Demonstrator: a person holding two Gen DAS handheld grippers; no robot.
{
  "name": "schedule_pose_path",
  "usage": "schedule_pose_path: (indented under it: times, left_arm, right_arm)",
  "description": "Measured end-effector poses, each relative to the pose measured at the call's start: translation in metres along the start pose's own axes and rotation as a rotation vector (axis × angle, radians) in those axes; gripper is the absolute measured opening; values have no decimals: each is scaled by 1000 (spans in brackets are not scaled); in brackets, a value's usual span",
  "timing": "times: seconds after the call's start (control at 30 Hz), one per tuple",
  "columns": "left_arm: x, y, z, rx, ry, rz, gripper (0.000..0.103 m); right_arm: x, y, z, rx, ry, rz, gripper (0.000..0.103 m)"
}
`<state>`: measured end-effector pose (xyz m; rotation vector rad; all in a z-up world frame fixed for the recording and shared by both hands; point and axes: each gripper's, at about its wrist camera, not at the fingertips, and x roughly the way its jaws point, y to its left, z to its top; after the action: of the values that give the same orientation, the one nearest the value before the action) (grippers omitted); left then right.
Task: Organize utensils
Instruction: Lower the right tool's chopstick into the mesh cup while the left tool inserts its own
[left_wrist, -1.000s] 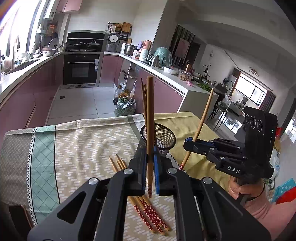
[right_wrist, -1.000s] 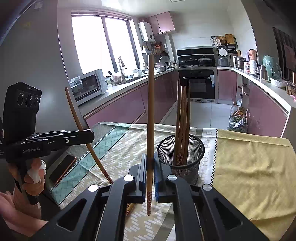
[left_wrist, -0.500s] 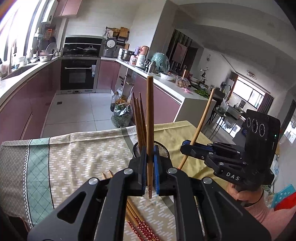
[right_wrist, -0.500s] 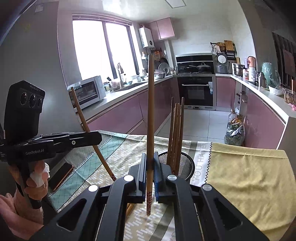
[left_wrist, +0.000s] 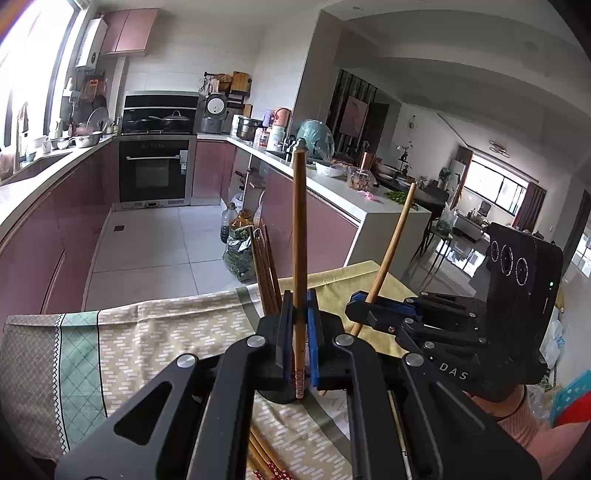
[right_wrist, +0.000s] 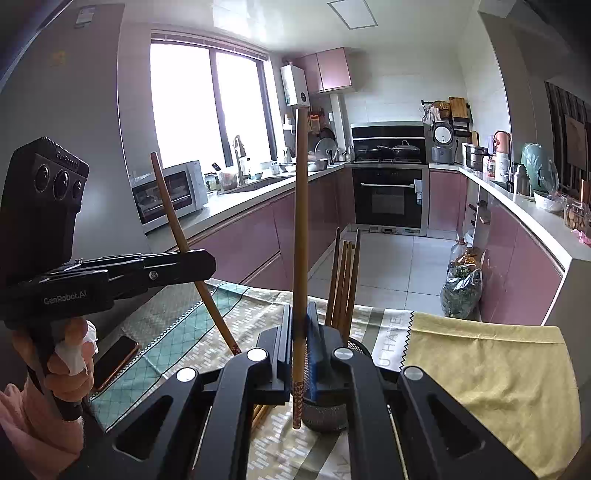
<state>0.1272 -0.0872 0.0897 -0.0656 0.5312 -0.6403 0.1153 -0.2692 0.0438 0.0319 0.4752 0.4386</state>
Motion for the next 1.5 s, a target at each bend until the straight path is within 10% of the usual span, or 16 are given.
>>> schedule_pose_path:
  times: [0.53,1.5]
  left_arm:
    - [6,-17,15,51,-36,40,7]
    - [86,12,5,65,170,96,7]
  right_arm:
    - [5,-2,11,-7,-31,-26,6]
    - [63,-27,-11,43,140,-79,6]
